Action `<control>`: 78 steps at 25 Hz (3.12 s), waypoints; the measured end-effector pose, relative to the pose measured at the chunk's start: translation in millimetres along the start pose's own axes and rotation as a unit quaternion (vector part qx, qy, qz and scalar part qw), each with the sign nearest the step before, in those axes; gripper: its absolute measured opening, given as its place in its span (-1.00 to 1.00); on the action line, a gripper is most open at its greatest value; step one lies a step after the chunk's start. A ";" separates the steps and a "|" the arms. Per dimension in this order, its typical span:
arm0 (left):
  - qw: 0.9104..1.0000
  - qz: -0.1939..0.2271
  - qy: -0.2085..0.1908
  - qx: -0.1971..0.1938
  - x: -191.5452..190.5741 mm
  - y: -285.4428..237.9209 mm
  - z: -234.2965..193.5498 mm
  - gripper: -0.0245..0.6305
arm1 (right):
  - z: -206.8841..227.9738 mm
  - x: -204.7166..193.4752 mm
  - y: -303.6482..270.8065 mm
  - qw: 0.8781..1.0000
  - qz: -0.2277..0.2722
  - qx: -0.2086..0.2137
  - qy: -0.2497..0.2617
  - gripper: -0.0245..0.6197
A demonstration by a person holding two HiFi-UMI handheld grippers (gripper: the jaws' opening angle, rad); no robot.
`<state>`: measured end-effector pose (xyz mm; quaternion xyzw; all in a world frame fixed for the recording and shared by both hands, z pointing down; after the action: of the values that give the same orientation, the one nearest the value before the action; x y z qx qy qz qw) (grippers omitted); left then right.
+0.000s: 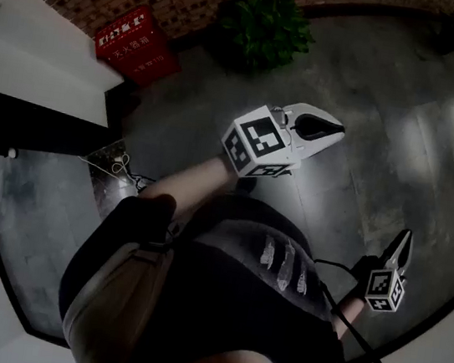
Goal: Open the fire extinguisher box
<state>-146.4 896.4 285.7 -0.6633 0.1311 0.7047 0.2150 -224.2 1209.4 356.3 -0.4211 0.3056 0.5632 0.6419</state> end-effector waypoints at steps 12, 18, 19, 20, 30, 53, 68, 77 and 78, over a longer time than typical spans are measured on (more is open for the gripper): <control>0.999 -0.001 0.016 0.041 -24.5 56.4 -72.6 -0.93 | -68.7 -31.9 -65.8 0.998 -0.027 0.048 0.010 -0.92; 0.998 0.005 0.028 0.049 -31.8 67.3 -101.9 -0.93 | -92.1 -32.6 -89.0 0.998 -0.032 0.048 0.019 -0.92; 0.998 0.005 0.029 0.050 -32.4 66.9 -105.5 -0.93 | -93.3 -33.4 -91.0 0.998 -0.034 0.045 0.022 -0.92; 0.998 0.005 0.029 0.050 -32.5 65.9 -109.3 -0.93 | -94.5 -33.6 -92.9 0.998 -0.036 0.043 0.023 -0.92; 0.998 0.009 0.030 0.053 -37.6 58.5 -150.6 -0.93 | -108.2 -37.1 -117.1 0.997 -0.054 0.034 0.039 -0.92; 0.990 -0.018 0.053 0.130 -56.6 64.2 -207.0 -0.93 | -156.8 -56.5 -225.7 0.983 -0.123 0.127 0.056 -0.92; 0.979 -0.059 0.010 0.194 -38.4 54.4 -240.5 -0.93 | -178.3 -57.4 -302.7 0.966 -0.159 0.201 0.048 -0.92; 0.969 -0.078 0.010 0.235 -41.5 64.8 -248.2 -0.93 | -201.1 -70.6 -333.4 0.948 -0.181 0.254 0.055 -0.92; 0.968 -0.079 0.010 0.237 -42.9 68.0 -247.9 -0.93 | -205.6 -73.5 -333.7 0.947 -0.183 0.260 0.056 -0.92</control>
<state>40.1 715.0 300.2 -0.6088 0.2434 0.6275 0.4199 106.8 989.7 391.3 -0.3193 0.3941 0.3128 0.8031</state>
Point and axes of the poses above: the fingertips, and each gripper's own axes: y backward along the fingers, z to its right, x out of its top, the point moved 2 cm from there along y, backward along the fingers, and after that the axes turned 13 degrees about -y, right-handed, at the moved point
